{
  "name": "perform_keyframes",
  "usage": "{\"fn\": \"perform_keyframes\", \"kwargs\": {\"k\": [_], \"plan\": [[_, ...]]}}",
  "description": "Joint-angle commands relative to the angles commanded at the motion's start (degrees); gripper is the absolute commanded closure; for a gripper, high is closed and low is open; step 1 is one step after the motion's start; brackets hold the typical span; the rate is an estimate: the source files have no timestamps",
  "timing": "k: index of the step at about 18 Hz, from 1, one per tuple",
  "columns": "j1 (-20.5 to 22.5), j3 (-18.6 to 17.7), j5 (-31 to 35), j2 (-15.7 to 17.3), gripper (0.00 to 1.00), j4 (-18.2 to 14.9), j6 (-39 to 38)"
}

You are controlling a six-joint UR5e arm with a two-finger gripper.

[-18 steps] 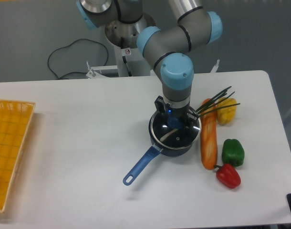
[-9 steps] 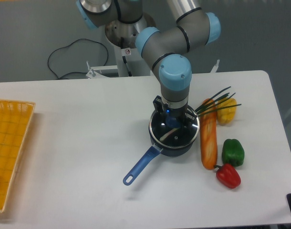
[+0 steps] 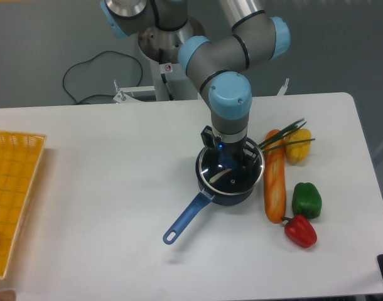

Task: Close the pot lid
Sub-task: 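Release the lid and raise the gripper away from the saucepan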

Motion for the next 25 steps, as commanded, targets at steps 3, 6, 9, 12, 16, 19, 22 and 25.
{"fn": "perform_keyframes", "kwargs": {"k": [3,6,9,12,16,19,22,25], "plan": [[0.0,0.09,0.0,0.09,0.01,0.0,0.09],[0.0,0.26,-0.09,0.17,0.0,0.0,0.18],[0.17,1.05,-0.09,0.35,0.0,0.0,0.35],[1.66,2.98,-0.53,0.88,0.0,-0.61,0.88],[2.72,4.22,-1.67,1.41,0.0,-0.79,3.16],[3.6,5.18,-2.54,1.41,0.0,-0.62,4.38],[6.23,5.71,-4.04,1.32,0.0,-0.44,12.19],[9.22,6.59,-3.78,0.79,0.0,-0.79,16.16]]}}
